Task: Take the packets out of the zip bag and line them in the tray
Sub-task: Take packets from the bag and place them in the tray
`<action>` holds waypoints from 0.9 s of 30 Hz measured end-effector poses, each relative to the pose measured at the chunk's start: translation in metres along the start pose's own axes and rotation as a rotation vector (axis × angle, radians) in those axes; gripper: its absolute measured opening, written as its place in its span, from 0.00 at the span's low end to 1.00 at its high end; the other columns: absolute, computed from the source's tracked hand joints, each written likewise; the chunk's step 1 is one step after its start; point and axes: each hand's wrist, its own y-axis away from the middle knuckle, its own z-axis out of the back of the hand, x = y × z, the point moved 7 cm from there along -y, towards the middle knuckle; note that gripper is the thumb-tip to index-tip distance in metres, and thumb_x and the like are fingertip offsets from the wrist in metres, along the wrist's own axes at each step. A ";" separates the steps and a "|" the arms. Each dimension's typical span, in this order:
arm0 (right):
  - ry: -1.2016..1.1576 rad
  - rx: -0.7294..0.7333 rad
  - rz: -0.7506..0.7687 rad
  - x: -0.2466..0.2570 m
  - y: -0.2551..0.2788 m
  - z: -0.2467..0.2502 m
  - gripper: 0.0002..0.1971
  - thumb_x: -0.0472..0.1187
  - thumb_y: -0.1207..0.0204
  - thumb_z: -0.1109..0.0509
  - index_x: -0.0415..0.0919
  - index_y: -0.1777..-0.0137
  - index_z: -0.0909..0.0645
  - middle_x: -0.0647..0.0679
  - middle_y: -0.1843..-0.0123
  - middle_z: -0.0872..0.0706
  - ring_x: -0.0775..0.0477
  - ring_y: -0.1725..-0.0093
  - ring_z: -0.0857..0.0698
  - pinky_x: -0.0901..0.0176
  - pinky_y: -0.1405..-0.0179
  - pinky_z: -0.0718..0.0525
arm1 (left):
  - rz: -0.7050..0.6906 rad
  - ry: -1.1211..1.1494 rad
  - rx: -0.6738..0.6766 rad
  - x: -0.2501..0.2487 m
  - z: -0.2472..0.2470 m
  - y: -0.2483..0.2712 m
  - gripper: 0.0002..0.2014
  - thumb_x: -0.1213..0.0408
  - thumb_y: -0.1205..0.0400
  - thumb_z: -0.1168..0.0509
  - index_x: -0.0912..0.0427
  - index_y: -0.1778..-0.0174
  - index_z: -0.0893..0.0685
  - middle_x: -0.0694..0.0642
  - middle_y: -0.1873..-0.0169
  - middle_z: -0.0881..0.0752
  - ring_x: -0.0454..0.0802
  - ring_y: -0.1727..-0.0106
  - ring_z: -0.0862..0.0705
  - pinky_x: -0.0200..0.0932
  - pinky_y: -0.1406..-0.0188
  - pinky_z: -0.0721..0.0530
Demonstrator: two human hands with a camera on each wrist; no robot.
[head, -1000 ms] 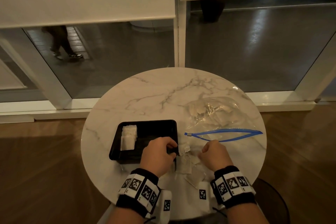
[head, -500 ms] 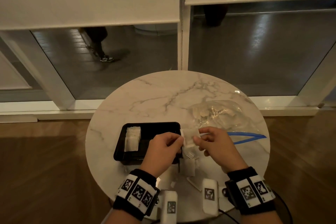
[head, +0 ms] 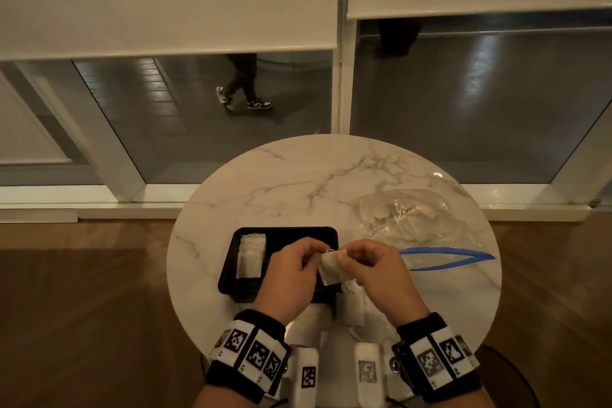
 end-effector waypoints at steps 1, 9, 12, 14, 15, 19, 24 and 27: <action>0.007 -0.002 0.004 -0.001 0.000 0.000 0.03 0.36 0.24 0.22 0.45 0.57 0.10 0.48 0.61 0.08 0.55 0.62 0.12 0.68 0.64 0.17 | -0.001 0.004 -0.012 0.000 0.002 0.001 0.10 0.66 0.12 0.35 0.47 0.44 0.11 0.42 0.56 0.10 0.35 0.55 0.13 0.31 0.55 0.17; -0.114 -0.085 -0.008 0.000 0.000 0.005 0.02 0.34 0.23 0.24 0.41 0.55 0.11 0.42 0.63 0.09 0.51 0.66 0.14 0.62 0.70 0.17 | 0.066 0.158 -0.048 0.006 0.001 0.003 0.06 0.63 0.14 0.32 0.49 0.46 0.11 0.44 0.54 0.08 0.37 0.50 0.11 0.44 0.44 0.11; -0.114 -0.094 -0.020 -0.001 0.000 0.003 0.01 0.34 0.23 0.24 0.39 0.54 0.12 0.41 0.63 0.09 0.49 0.65 0.13 0.60 0.68 0.14 | 0.062 0.154 -0.057 0.005 0.002 0.003 0.06 0.64 0.14 0.32 0.48 0.48 0.12 0.43 0.56 0.08 0.37 0.52 0.11 0.44 0.46 0.11; -0.092 -0.090 -0.018 0.000 0.001 0.002 0.01 0.34 0.23 0.24 0.40 0.54 0.12 0.44 0.63 0.09 0.52 0.64 0.13 0.62 0.67 0.14 | 0.062 0.159 -0.061 0.005 0.004 0.004 0.06 0.63 0.14 0.33 0.48 0.48 0.12 0.43 0.56 0.08 0.37 0.52 0.11 0.44 0.46 0.10; -0.064 -0.089 -0.007 0.000 0.001 0.002 0.01 0.35 0.23 0.23 0.42 0.55 0.12 0.46 0.63 0.09 0.54 0.64 0.13 0.64 0.67 0.16 | 0.064 0.166 -0.066 0.005 0.005 0.004 0.06 0.63 0.13 0.33 0.48 0.48 0.12 0.44 0.55 0.08 0.37 0.52 0.11 0.45 0.45 0.10; 0.028 -0.079 0.029 0.005 0.002 0.001 0.03 0.37 0.24 0.22 0.46 0.57 0.11 0.51 0.63 0.09 0.57 0.65 0.13 0.67 0.66 0.17 | 0.061 0.170 -0.076 0.007 0.007 0.004 0.06 0.62 0.13 0.34 0.47 0.47 0.12 0.43 0.55 0.09 0.38 0.51 0.11 0.46 0.45 0.11; 0.185 -0.021 0.098 0.012 0.005 -0.008 0.01 0.43 0.23 0.23 0.51 0.56 0.11 0.55 0.62 0.11 0.62 0.66 0.17 0.70 0.65 0.17 | -0.010 0.059 -0.044 0.002 0.006 0.005 0.08 0.65 0.14 0.31 0.45 0.51 0.11 0.42 0.58 0.10 0.37 0.54 0.12 0.38 0.50 0.12; 0.225 -0.014 0.100 0.011 0.006 -0.009 0.03 0.41 0.23 0.23 0.51 0.57 0.10 0.54 0.61 0.11 0.63 0.66 0.18 0.73 0.65 0.19 | -0.003 0.055 -0.053 0.004 0.006 0.005 0.07 0.64 0.15 0.31 0.46 0.50 0.11 0.42 0.57 0.10 0.37 0.53 0.12 0.40 0.48 0.12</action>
